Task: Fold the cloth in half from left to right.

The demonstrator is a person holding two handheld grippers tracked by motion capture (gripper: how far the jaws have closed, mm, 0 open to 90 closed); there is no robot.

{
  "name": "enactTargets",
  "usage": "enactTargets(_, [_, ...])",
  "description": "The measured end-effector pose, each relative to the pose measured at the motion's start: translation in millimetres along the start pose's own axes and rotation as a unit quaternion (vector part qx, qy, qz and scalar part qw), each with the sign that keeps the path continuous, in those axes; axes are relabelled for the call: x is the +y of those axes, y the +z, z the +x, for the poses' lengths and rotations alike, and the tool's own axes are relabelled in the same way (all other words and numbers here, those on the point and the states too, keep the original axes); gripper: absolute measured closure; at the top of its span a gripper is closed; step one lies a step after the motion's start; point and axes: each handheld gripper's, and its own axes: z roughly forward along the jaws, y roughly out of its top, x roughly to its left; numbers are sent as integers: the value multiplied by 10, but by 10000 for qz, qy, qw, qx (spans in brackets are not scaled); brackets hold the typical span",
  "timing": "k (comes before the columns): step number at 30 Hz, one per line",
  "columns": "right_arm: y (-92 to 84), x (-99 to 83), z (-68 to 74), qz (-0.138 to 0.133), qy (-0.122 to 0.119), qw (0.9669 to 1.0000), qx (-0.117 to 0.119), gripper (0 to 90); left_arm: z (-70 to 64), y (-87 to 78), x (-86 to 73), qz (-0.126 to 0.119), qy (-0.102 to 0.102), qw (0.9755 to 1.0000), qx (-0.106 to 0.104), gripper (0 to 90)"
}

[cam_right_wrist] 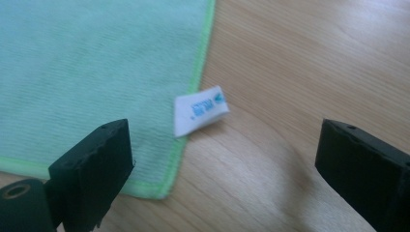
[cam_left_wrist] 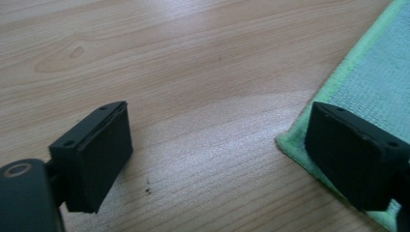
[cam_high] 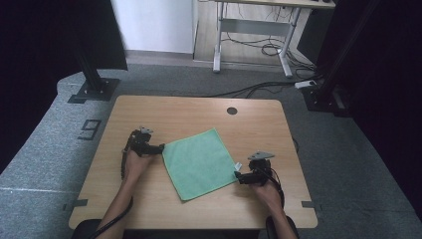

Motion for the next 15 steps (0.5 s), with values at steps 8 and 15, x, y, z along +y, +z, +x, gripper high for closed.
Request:
enactTargets(8, [-31, 76, 137, -55, -170, 9993, 342, 79, -1, -1, -2, -18, 21, 10000, -44, 118])
enactTargets(15, [-17, 131, 256, -37, -247, 9979, 591, 94, -1, 0, 17, -21, -89, 9999, -125, 111])
